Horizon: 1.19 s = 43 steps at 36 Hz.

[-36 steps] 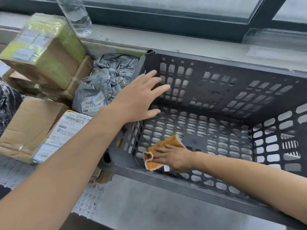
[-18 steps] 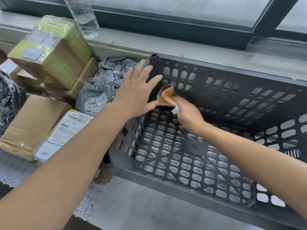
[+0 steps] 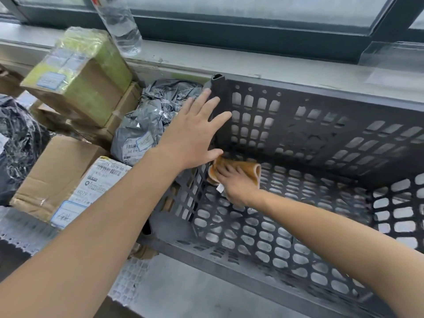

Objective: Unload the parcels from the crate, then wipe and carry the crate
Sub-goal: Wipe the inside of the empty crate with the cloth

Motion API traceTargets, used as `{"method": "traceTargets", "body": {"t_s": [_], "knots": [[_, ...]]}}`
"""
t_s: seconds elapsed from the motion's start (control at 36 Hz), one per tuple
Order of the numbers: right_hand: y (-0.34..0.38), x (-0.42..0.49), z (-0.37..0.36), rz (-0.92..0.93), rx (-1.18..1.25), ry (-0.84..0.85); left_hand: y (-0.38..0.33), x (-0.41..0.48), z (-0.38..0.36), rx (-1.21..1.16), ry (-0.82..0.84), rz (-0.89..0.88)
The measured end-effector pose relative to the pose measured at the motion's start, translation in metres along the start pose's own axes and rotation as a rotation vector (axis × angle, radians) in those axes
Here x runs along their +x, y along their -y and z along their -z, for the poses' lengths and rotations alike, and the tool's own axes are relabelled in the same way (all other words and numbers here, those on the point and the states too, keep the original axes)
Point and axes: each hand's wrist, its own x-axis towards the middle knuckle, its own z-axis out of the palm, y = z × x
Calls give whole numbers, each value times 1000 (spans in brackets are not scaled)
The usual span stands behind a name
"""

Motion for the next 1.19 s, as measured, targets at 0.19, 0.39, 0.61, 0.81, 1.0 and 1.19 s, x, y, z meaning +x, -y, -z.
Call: {"method": "traceTargets", "body": {"t_s": [0.19, 0.39, 0.61, 0.81, 1.0, 1.19], "knots": [[22, -36, -18, 209, -126, 138, -2, -2, 2, 42, 28, -32], [49, -70, -29, 466, -50, 316, -3, -3, 4, 55, 33, -38], [25, -83, 28, 237, 463, 198, -3, -3, 4, 36, 28, -41], [-20, -63, 75, -169, 681, -554, -2, -3, 5, -1, 15, -29], [-34, -8, 51, -274, 351, -404, -2, -1, 1, -45, -7, 103], [-6, 14, 26, -315, 138, -143, -3, -1, 0, -45, 10, 118]]}}
